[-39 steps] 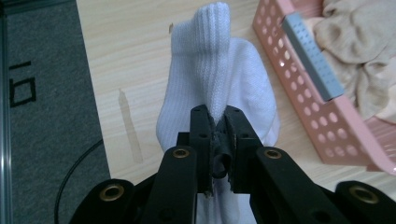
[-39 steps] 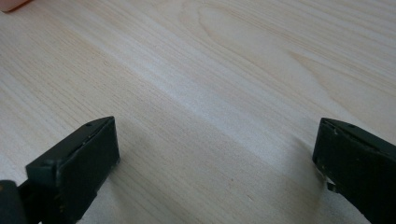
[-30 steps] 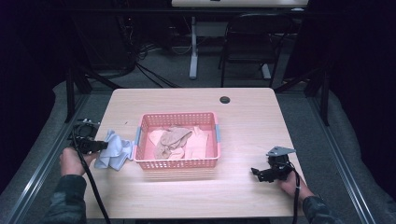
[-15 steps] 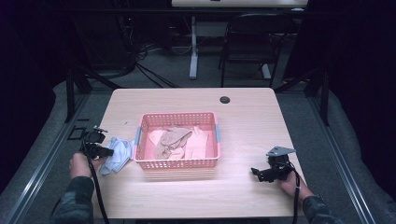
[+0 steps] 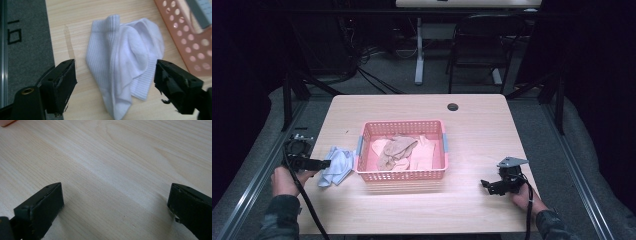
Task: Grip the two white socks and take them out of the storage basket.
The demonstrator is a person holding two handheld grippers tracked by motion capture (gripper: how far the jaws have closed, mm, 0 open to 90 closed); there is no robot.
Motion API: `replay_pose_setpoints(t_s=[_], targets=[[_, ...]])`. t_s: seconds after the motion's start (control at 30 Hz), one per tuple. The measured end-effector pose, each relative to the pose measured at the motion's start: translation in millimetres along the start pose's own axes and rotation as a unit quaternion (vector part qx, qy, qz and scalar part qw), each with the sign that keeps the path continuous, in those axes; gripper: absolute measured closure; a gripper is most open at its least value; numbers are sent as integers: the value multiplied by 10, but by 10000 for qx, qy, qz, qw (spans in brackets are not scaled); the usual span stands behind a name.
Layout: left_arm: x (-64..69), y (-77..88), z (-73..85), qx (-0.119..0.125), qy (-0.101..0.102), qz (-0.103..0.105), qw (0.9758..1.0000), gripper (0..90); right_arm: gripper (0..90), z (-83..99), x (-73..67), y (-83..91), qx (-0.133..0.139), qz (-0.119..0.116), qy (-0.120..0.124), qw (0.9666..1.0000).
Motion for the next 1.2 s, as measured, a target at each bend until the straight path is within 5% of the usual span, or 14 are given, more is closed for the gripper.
replay_pose_setpoints(t_s=[0.3, 0.43, 0.5, 0.7, 0.87, 1.2], targets=[[224, 166, 198, 314, 94, 185, 9993, 98, 0, -2, -4, -1, -4, 15, -9, 10000], [326, 101, 368, 501, 168, 15, 9986, 67, 0, -1, -5, -1, 11, 4, -4, 10000], [350, 56, 479, 820, 314, -101, 9961, 49, 0, -1, -3, 0, -5, 8, -7, 10000], [355, -146, 584, 373, 257, 5, 9990, 8, 0, 1, -3, 1, -3, 10, -10, 10000], [396, -214, 589, 281, 61, 59, 9996, 2, 0, 1, -3, 1, -4, 13, -11, 10000], [395, -285, 604, 181, 89, 167, 9997, 1, 0, 5, -11, 0, 31, 31, -51, 10000]])
Point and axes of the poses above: each handheld gripper's, and its own axes: y roughly backward along the jaws, z roughly out of its underside, x roughly to its right, the point moved 2 cm from there along -y, roughly forward along the jaws, and after that the axes turned 3 degrees about z, right-handed, at the moved point
